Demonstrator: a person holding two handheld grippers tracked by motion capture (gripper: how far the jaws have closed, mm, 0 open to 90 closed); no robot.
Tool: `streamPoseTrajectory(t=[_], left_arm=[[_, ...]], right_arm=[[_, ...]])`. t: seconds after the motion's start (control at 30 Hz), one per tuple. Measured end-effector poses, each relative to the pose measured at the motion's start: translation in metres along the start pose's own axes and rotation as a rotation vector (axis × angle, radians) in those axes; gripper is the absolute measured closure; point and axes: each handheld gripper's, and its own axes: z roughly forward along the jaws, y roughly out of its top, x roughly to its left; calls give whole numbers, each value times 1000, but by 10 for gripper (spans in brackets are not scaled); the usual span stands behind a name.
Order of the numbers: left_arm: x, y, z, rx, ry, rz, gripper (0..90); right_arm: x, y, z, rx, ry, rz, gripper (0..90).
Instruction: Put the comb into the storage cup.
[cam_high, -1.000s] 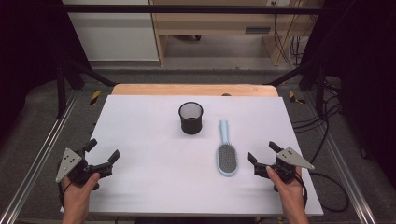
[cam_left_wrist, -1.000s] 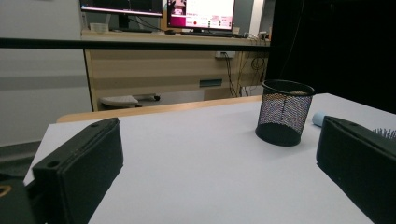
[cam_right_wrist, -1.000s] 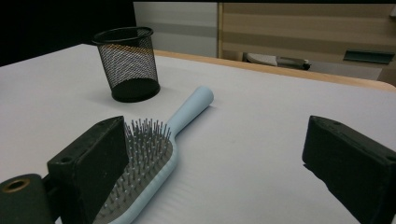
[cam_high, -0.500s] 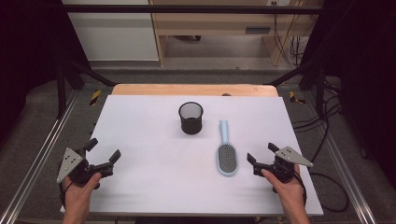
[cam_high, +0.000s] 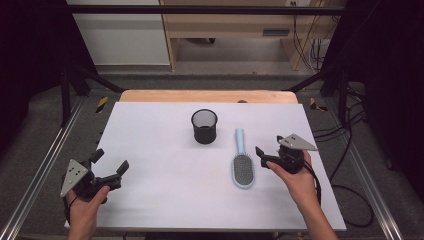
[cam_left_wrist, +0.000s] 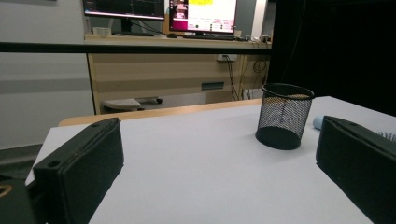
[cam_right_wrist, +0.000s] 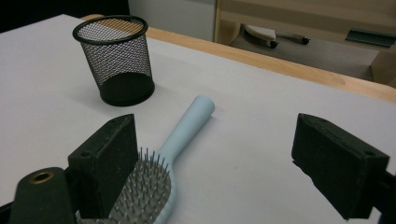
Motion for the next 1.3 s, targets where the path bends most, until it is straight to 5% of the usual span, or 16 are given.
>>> streamPoseTrajectory(t=[0.33, 0.43, 0.57, 0.87, 1.3], left_arm=[[-6, 3, -3, -9, -7, 44, 11], [-2, 3, -5, -16, 0, 21, 11], [4, 2, -5, -23, 13, -17, 10], [1, 0, 1, -8, -6, -13, 8], [0, -2, 11, 7, -9, -8, 9]], right_arm=[[3, 32, 29, 78, 18, -29, 208], [2, 35, 35, 91, 26, -22, 237], [-4, 41, 49, 118, 37, -19, 360], [-8, 36, 75, 212, 29, -47, 638], [4, 26, 100, 207, 93, -101, 877]])
